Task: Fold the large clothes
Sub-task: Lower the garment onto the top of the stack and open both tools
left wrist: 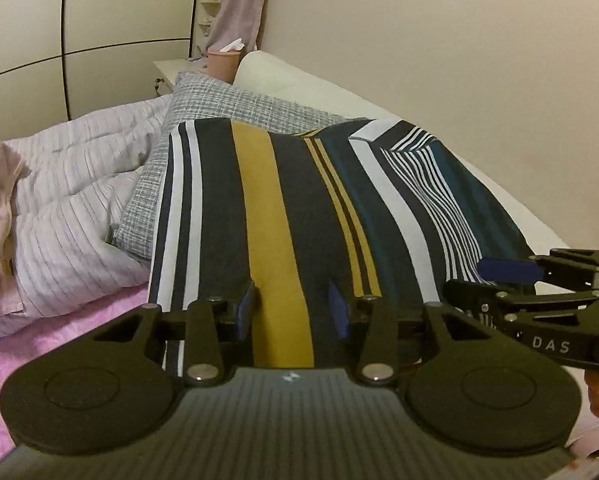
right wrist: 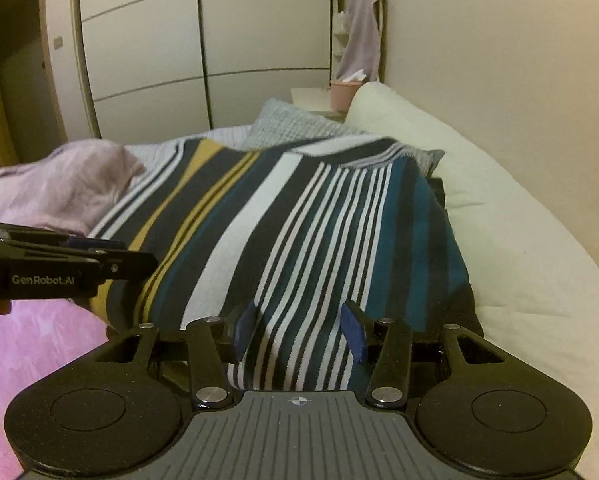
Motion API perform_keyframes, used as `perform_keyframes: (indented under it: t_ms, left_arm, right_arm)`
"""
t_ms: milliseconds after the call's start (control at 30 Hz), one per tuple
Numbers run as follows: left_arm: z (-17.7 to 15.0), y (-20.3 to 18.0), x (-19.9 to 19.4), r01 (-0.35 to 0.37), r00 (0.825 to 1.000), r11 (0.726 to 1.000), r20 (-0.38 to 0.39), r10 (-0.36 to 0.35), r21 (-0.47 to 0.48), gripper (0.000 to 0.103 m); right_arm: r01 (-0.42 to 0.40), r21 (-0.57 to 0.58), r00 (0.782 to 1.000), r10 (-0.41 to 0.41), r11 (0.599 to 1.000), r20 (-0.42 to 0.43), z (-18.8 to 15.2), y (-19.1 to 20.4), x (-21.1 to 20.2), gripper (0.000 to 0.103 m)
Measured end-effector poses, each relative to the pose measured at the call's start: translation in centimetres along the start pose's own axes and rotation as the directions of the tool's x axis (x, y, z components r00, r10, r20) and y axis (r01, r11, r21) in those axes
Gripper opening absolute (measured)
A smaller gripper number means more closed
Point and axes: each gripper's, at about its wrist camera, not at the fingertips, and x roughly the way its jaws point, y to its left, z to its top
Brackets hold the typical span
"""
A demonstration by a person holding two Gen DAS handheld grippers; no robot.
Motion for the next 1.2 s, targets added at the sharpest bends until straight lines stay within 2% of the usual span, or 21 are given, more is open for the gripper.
perform_keyframes:
  t_ms: [167,267,367,433,467,600,733,900,1200]
  left_arm:
    - [0.5,-0.3,-1.1,-0.040,0.999,0.999,-0.006,0.040,-0.027,0.040]
    - [1.5,-0.4,-1.7,-0.075,0.997,0.996,-0.007,0.075,-0.038,0.042]
    - [1.9,-0.6,-3.5,-0.077,0.997,0.996,0.003,0.077,-0.051,0.051]
    - [1.9,-1.0,-5.3,-0.083,0.996,0.995,0.012,0.084,-0.056,0.062]
    - [1.8,-1.1,-6.1,-0.087,0.996,0.995,0.013,0.088,-0.054,0.063]
    - [1.0,-1.5,-9.1,-0.084,0.996,0.995,0.022,0.086,-0.056,0.070]
    - [-0.3,-2.1,-11.5,-0.095,0.995,0.993,0.002,0.095,-0.069,0.076]
    - [-1.9,-2.9,-14.4,-0.088,0.996,0.993,-0.017,0.087,-0.080,0.086]
    - [-5.9,-2.3,-20.6,-0.089,0.996,0.993,-0.020,0.088,-0.075,0.091]
  right_arm:
    - [-0.013,0.035,1.000,0.013,0.999,-0.008,0.7,0.1,-1.1,0.045]
    - [-0.016,0.067,1.000,0.015,0.998,0.003,2.6,0.0,-2.3,0.050]
    - [-0.048,0.120,0.998,0.042,0.992,0.051,3.0,-0.5,-4.6,0.054]
    - [-0.047,0.136,0.997,0.038,0.990,0.071,3.1,-0.6,-6.1,0.060]
    - [-0.045,0.140,0.996,0.035,0.989,0.079,3.1,-0.6,-6.9,0.061]
    - [-0.070,0.164,0.994,0.054,0.984,0.096,2.2,-0.7,-9.9,0.066]
    - [-0.059,0.175,0.995,0.044,0.983,0.087,1.2,-0.2,-12.2,0.069]
    - [-0.051,0.207,0.998,0.043,0.977,0.042,-0.3,1.1,-14.4,0.071]
    - [-0.033,0.235,0.998,0.047,0.971,-0.052,-4.7,5.4,-18.8,0.072]
